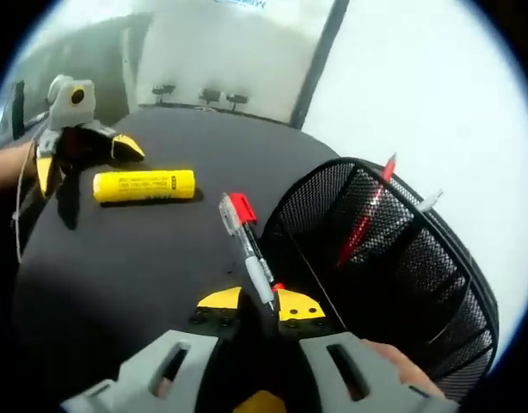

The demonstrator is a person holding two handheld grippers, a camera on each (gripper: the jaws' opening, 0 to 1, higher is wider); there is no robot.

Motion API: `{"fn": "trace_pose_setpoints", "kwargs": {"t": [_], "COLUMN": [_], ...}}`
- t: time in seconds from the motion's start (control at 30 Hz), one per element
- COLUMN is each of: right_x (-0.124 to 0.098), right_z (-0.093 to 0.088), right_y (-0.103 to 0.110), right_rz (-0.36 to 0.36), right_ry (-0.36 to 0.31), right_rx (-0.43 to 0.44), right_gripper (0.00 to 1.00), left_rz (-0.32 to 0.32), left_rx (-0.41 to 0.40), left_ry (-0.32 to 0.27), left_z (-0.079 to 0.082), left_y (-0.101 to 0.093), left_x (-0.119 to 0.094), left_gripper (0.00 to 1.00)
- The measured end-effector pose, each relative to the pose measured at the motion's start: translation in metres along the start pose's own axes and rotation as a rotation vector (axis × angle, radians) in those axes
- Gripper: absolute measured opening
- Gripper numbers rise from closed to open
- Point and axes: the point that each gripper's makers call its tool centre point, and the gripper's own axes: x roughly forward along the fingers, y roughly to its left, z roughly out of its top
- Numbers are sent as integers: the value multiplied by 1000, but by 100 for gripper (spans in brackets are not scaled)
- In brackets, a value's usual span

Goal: Pick up pens and glue sticks and place them into the holder.

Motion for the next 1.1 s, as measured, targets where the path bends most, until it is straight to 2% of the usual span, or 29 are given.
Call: {"fn": "trace_pose_setpoints", "kwargs": {"t": [0.13, 0.2, 0.33, 0.43, 0.53, 0.63, 0.8, 0.87, 1.1], "right_x": [-5, -5, -2, 4, 2, -4, -2, 0, -3], "right_z": [-1, 1, 1, -2, -1, 1, -5, -10, -7], "right_y": [6, 6, 8, 12, 11, 13, 5, 9, 14], "right_rz": [40, 29, 23, 12, 25, 53, 34, 48, 100], "right_ry": [-2, -19, -33, -14, -5, -24, -22, 0, -8], "right_rx": [25, 20, -22, -75, -44, 0, -17, -30, 4], "right_gripper": [7, 8, 11, 14, 12, 9, 10, 9, 8], "left_rz": [0, 0, 1, 1, 1, 1, 2, 2, 3], "left_rx": [1, 2, 3, 3, 4, 5, 7, 7, 8], "left_ry": [3, 2, 1, 2, 2, 3, 3, 4, 5], "left_z": [-1, -1, -1, -1, -2, -3, -3, -2, -2], "left_y": [-3, -4, -5, -7, -9, -12, -11, -8, -9], "left_x": [1, 1, 1, 1, 2, 3, 2, 1, 1], "left_gripper": [77, 77, 77, 77, 77, 76, 76, 76, 76]}}
